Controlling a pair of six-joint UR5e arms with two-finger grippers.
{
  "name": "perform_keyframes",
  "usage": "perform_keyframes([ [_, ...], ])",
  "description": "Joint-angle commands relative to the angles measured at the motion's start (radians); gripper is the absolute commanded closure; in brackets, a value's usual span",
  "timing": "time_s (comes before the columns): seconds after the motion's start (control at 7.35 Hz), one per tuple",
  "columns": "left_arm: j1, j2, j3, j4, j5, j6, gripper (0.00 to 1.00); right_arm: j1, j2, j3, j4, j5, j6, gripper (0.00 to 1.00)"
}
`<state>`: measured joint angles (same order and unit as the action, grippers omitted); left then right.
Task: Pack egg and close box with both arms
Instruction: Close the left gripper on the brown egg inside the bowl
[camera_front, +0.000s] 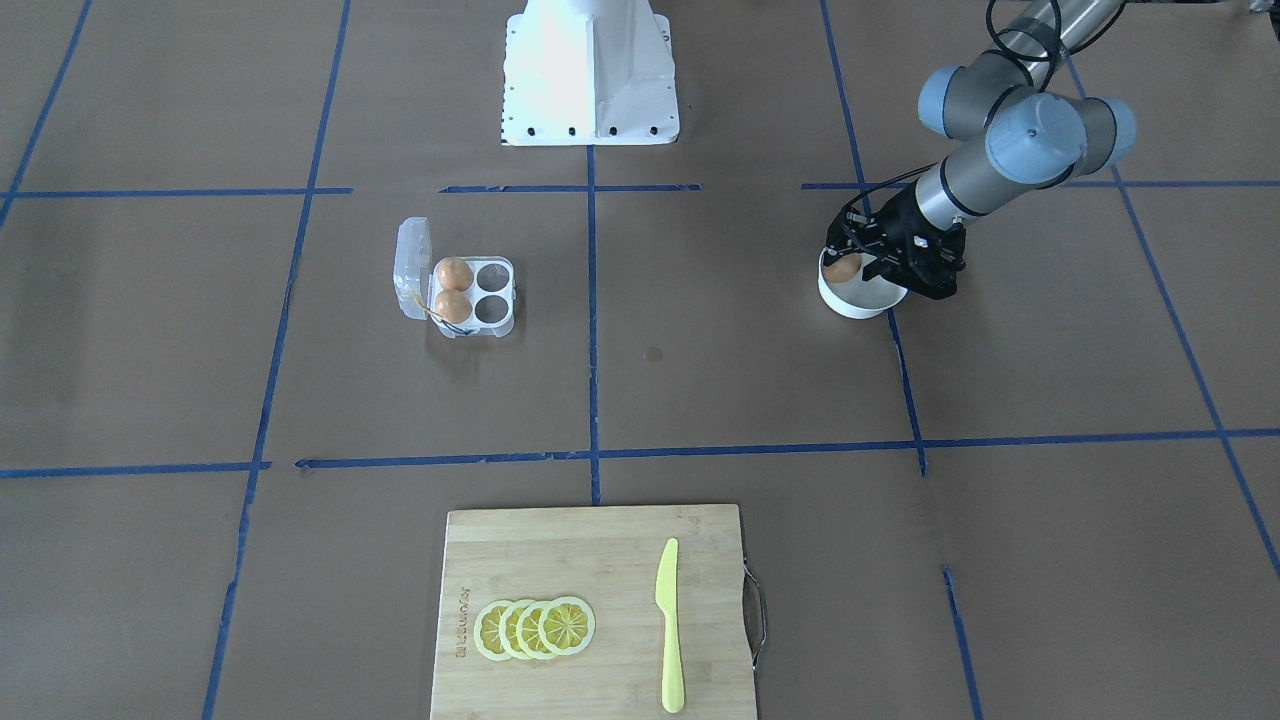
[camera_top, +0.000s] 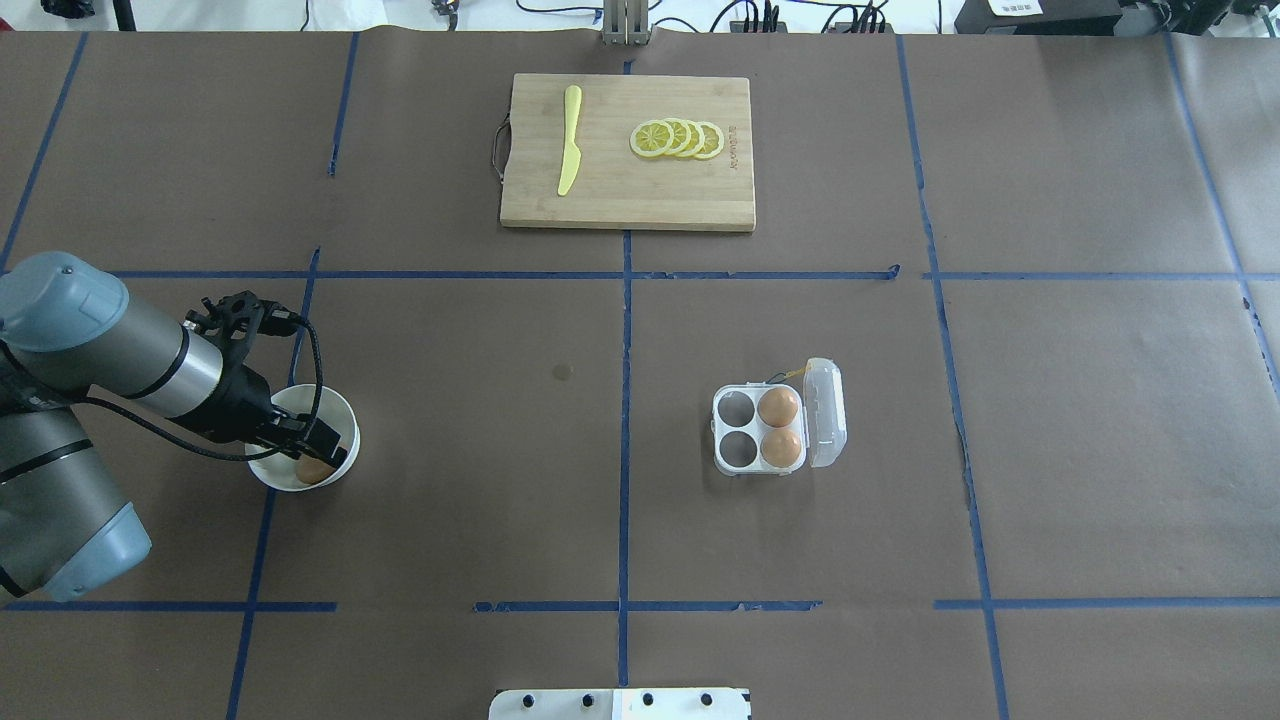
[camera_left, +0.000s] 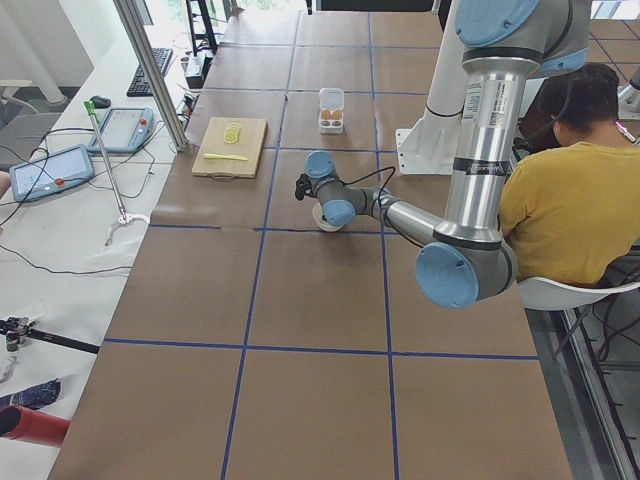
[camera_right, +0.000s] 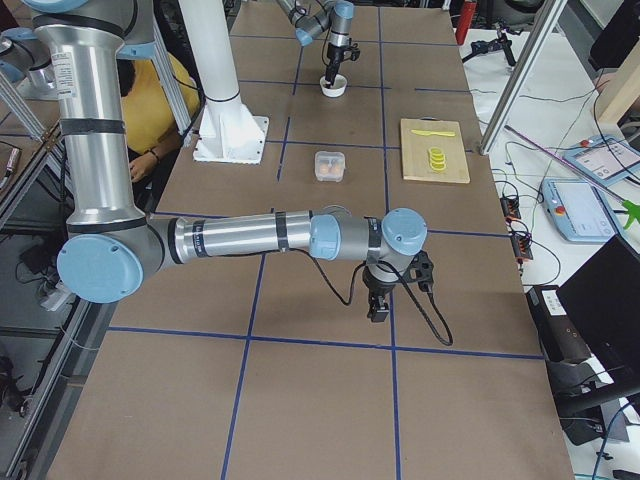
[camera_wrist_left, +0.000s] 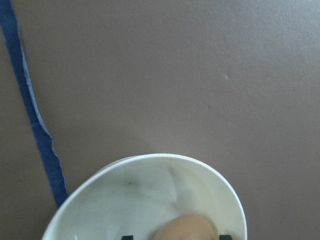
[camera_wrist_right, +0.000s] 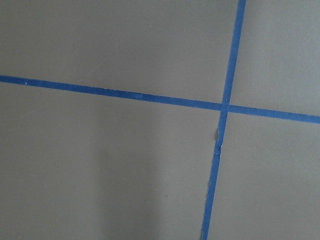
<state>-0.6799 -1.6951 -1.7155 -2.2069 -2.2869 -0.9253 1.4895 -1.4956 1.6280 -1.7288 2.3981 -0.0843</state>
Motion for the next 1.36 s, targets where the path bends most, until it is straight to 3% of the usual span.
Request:
perform_keyframes([
  [0.0, 0.003, -0.001, 0.004, -0.001, 0.001, 0.000, 0.35, 0.000, -0.002, 0.000, 0.000, 0.001, 0.000, 0.00],
  [0.54, 0.005, -0.006, 0.010, 0.001, 0.003, 0.002, 0.43, 0.000, -0.002, -0.005, 0.000, -0.001, -0.002, 0.00],
  [0.82, 0.002, -0.003, -0.007, 0.001, 0.001, 0.002, 1.00, 0.000, -0.002, -0.002, 0.000, -0.001, -0.002, 0.00],
  [1.22, -0.103, 0.072, -0.175, 0.015, -0.002, 0.000, 1.00, 0.000, 0.000, 0.000, 0.000, -0.001, -0.002, 0.00],
])
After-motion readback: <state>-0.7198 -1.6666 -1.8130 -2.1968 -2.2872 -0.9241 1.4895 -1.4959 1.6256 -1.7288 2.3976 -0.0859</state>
